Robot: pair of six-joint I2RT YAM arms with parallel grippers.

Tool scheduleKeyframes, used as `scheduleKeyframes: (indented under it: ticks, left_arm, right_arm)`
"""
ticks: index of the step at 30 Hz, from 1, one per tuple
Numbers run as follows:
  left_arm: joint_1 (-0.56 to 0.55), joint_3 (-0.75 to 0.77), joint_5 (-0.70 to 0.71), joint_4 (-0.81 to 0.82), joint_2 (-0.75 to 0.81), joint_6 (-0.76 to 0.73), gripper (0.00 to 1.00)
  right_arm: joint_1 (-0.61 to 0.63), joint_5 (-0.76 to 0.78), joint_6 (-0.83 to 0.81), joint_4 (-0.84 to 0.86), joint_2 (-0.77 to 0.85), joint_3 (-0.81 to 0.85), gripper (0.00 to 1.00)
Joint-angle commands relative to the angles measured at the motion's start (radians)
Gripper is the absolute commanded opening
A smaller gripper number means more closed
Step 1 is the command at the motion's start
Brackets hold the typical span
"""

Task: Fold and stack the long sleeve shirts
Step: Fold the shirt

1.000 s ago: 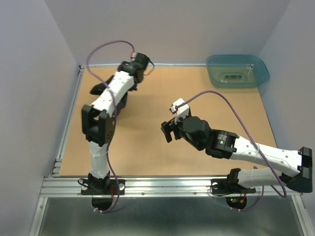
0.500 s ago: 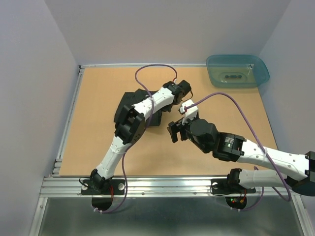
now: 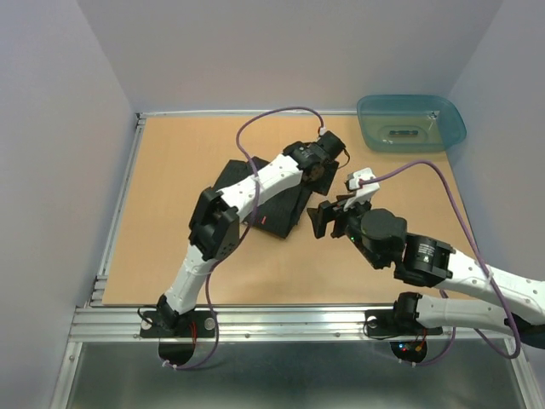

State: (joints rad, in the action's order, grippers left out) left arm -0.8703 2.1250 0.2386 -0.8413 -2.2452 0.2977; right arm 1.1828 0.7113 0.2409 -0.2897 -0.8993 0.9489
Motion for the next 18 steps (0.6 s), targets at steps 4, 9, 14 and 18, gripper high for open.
scheduleKeyframes:
  ticks: [4,9,14,18]
  left_arm:
    - [0.099,-0.302,-0.271,0.341,0.392,0.135,0.71]
    - [0.198,-0.477,-0.289,0.400,0.515,0.113,0.64]
    - [0.209,-0.565,-0.311,0.422,0.556,0.063,0.70]
    - [0.209,-0.585,-0.306,0.450,0.565,0.037,0.71]
  right_arm:
    - [-0.003,0.036,0.017,0.018,0.097,-0.009,0.84]
    - [-0.005,-0.015,0.089,0.017,0.010,-0.004,0.85]
    - [-0.269,-0.284,0.303,0.009,-0.133,0.014,0.83]
    - [-0.558,-0.543,0.399,0.050,-0.234,-0.018,0.76]
